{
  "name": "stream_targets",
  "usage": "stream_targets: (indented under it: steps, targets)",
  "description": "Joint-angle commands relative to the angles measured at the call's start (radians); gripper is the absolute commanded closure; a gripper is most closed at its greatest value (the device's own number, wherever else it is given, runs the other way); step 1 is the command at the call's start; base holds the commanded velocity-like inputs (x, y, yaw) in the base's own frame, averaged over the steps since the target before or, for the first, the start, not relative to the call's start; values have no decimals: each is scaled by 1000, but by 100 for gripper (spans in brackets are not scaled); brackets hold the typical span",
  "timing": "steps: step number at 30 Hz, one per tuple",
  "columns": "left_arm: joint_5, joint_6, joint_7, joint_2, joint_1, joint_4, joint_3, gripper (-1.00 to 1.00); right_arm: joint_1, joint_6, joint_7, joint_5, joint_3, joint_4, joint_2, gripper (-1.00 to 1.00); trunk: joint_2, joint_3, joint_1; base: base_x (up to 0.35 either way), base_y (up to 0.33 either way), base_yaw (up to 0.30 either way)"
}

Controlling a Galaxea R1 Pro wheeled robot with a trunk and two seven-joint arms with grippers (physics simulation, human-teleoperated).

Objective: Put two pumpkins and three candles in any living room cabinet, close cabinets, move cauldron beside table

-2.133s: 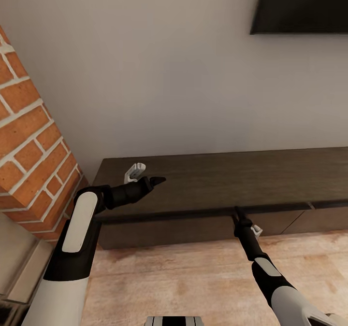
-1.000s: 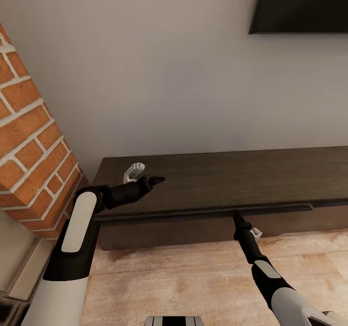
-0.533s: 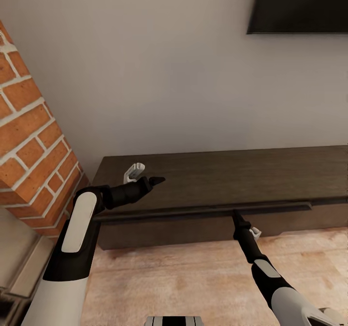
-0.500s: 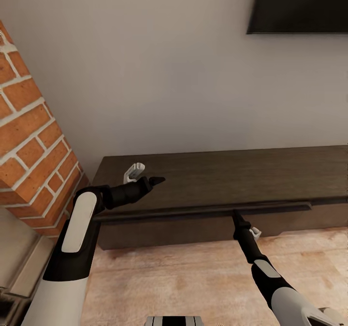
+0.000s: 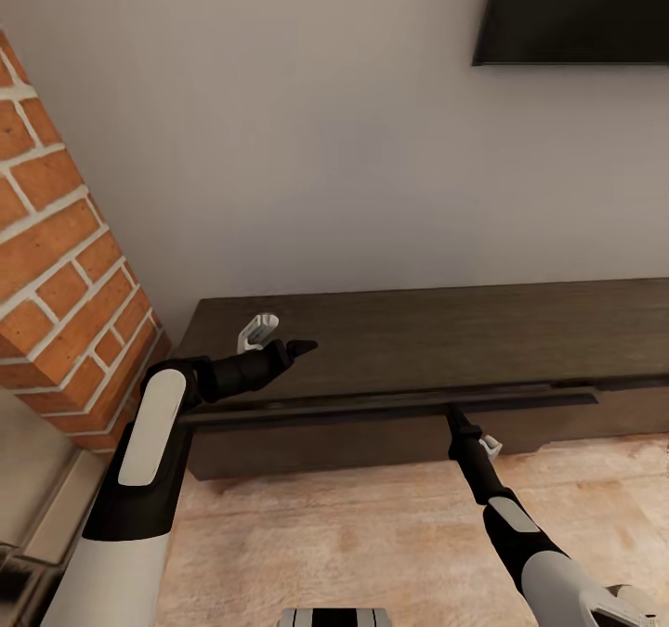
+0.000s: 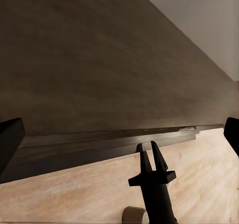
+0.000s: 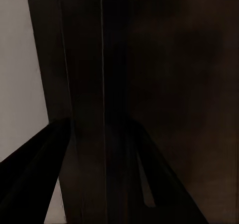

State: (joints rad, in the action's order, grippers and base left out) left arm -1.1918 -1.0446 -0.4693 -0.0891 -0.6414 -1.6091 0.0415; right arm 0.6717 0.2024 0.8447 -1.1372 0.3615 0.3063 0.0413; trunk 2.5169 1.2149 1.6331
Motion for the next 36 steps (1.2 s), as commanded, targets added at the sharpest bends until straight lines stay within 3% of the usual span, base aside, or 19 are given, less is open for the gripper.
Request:
stream_targets:
  steps: [1, 8, 18, 36]
  targets:
    - [0, 0, 0, 0, 0, 0, 0, -100, 1, 6, 31, -12, 8, 11, 0, 100, 0, 0, 0, -252, -5, 0]
    - [0, 0, 0, 0, 0, 0, 0, -100, 0, 5, 32, -12, 8, 11, -1, 100, 0, 0, 0, -293, -48, 0]
    - [0, 0, 0, 0, 0, 0, 0, -100, 1, 5, 33, -12, 8, 11, -1, 100, 0, 0, 0, -88, -21, 0]
    - [-1, 0, 0, 0, 0, 0, 0, -100, 1, 5, 33, -12, 8, 11, -1, 100, 0, 0, 0, -301, -35, 0]
